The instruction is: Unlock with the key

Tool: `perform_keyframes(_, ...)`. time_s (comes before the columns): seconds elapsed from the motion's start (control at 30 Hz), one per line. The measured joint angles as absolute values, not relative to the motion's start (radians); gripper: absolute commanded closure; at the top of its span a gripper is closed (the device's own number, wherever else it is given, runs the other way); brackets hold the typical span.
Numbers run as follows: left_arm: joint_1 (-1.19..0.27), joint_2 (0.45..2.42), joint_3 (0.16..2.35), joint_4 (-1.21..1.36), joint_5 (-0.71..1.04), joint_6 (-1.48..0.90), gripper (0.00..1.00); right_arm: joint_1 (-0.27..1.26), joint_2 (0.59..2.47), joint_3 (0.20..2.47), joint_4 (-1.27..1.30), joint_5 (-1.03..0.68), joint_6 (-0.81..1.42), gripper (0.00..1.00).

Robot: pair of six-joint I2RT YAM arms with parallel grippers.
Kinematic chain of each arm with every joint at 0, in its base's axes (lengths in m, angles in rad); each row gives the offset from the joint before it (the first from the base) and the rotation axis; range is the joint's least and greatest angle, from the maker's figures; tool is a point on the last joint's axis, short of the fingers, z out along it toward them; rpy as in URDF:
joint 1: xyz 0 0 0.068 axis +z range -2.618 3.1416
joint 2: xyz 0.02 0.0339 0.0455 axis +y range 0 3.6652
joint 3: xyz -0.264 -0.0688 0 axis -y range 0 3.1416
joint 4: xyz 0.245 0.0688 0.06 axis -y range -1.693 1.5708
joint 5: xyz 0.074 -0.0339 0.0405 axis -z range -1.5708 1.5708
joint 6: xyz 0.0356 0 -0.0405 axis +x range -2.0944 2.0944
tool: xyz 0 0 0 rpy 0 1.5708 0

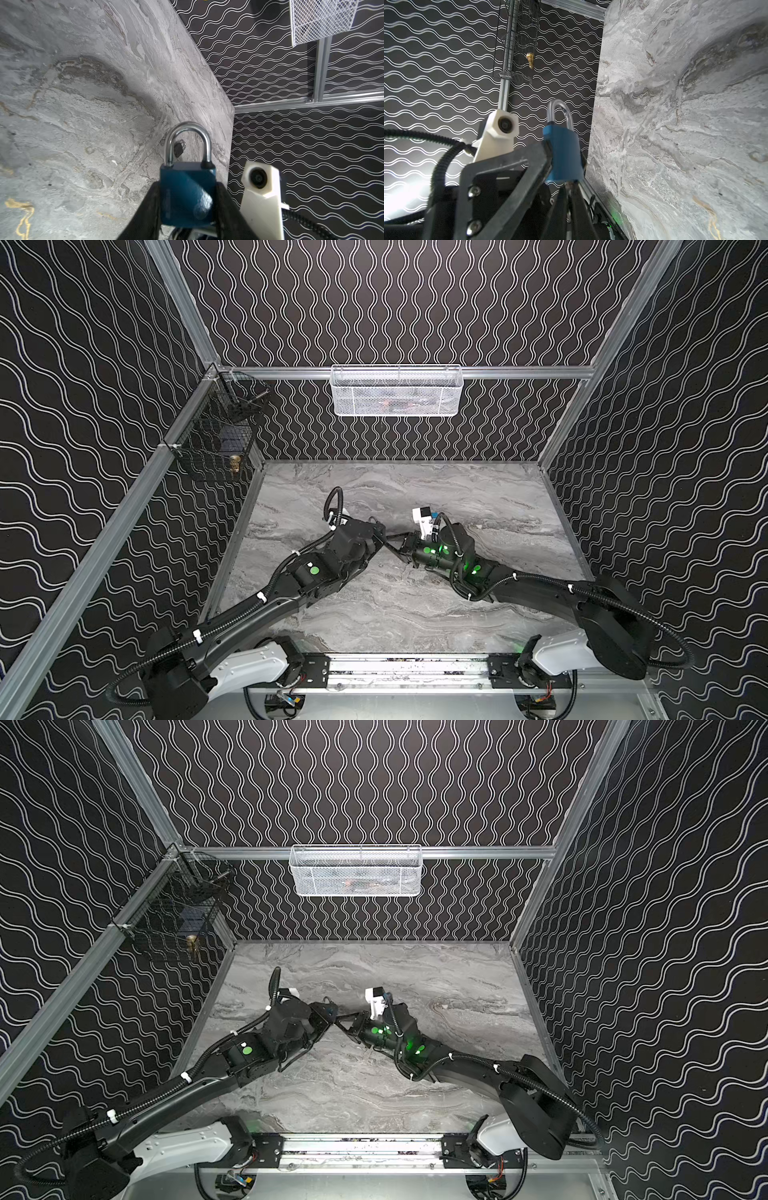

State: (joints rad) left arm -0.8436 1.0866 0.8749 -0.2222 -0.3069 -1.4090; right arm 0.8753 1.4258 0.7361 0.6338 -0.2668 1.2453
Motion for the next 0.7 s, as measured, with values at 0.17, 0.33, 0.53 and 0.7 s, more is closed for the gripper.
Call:
perform_keyframes(0.17, -0.844, 1.087, 0.869, -0.189, -0.289, -1.425, 0.98, 0.875, 1.408, 0.707, 0.671, -0.245, 1.275, 1.0)
perform_keyframes(0.33, -0.844, 1.088, 0.852, -0.15, -0.283, -1.441, 1.0, 0.88, 1.404, 0.691, 0.698, -0.22, 1.299, 1.0)
perform_keyframes(0.53, -0.844, 1.094, 0.848, -0.11, -0.278, -1.445, 1.0, 0.882, 1.394, 0.664, 0.749, -0.187, 1.317, 1.0)
perform_keyframes(0.7, -0.844, 1.098, 0.841, -0.07, -0.287, -1.46, 1.0, 0.886, 1.402, 0.662, 0.791, -0.158, 1.322, 1.0)
